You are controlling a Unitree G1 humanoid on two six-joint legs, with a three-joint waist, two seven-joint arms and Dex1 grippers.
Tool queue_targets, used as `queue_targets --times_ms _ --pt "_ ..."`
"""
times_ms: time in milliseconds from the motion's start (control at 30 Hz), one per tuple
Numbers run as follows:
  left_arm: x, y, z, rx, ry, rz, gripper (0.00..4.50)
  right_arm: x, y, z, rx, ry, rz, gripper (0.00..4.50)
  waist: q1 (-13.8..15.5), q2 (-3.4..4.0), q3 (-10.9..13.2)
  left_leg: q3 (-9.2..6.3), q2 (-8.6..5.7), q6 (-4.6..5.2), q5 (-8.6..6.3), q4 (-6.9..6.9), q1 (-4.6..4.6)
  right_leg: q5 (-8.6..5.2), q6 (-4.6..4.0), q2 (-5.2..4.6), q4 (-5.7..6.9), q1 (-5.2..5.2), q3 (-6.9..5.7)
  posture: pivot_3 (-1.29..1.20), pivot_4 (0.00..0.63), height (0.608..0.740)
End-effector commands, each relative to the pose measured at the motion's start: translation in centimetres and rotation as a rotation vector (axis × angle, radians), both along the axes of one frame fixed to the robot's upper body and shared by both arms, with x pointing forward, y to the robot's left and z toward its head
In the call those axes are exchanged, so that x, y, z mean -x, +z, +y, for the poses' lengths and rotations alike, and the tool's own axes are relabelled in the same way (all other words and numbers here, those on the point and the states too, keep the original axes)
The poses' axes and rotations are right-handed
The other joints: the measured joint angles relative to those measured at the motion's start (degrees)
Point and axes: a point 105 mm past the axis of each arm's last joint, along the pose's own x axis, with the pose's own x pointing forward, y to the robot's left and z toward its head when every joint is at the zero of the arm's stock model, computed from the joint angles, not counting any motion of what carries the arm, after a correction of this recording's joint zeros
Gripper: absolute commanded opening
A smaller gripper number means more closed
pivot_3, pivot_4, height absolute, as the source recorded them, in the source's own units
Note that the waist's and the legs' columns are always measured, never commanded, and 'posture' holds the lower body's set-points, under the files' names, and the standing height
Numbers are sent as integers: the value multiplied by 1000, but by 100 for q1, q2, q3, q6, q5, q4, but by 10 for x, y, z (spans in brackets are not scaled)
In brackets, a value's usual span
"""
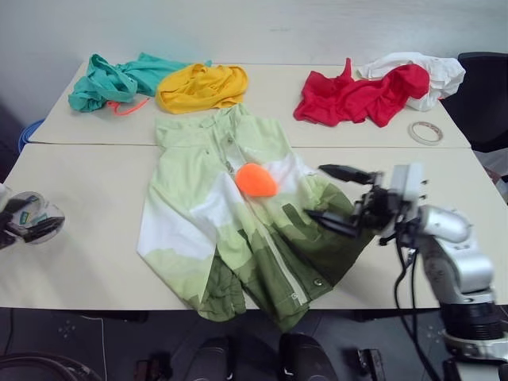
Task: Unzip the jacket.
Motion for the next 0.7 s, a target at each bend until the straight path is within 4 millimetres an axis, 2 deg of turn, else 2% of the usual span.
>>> queue_targets --times_ms 33,67,167,200,300,367,400,500,633,700 --pt "6 27 -18 -101 -148 -92 4450 10 -9 -19 59 -21 228 4500 34 14 8 1 0 0 -2 1 1 0 0 -5 -2 1 -8 0 150 740" --pt "7 28 -24 -109 -191 -101 4450 10 -11 -22 77 -34 270 4500 55 23 14 4 0 5 -4 0 1 0 0 -10 -6 2 -14 0 150 740" --pt "14 7 -75 -139 -471 -34 4450 17 -22 -27 102 -40 506 4500 67 46 27 11 -1 14 -14 5 0 2 -4 -22 -11 2 -22 0 150 740" --pt "17 2 -86 -123 -524 -9 4450 19 -23 -27 102 -37 556 4500 63 49 29 17 -2 20 -19 6 3 3 -5 -29 -15 3 -17 0 150 740" --pt "28 -34 -126 -68 -704 145 4450 20 -34 -22 105 -27 688 4500 42 53 32 16 2 17 -26 9 5 4 -7 -27 -26 3 -10 0 150 740" --pt "24 -53 -161 -50 -808 156 4450 7 -58 -31 204 -138 737 4500 52 62 37 18 3 16 -26 9 7 4 -7 -26 -27 3 -7 0 150 740" --pt "22 -57 -172 -50 -837 154 4450 4 -66 -34 243 -168 749 4500 66 67 39 19 3 16 -26 9 7 4 -7 -26 -27 4 -7 0 150 740" --pt "19 -80 -200 -78 -938 191 4500 3 -75 -26 257 -138 797 3891 100 66 39 24 -3 20 -26 19 3 4 -7 -25 -19 2 -7 0 150 740" --pt "9 -87 -218 -86 -975 175 4500 -5 -72 -23 228 -141 790 2547 97 66 39 29 -4 25 -23 28 -2 6 -3 -13 -2 1 -44 0 150 740" --pt "9 -90 -222 -83 -986 181 3872 -15 -70 -33 227 -204 748 1797 79 65 39 36 -3 28 -22 34 -2 8 -1 -12 2 3 -52 0 150 740"
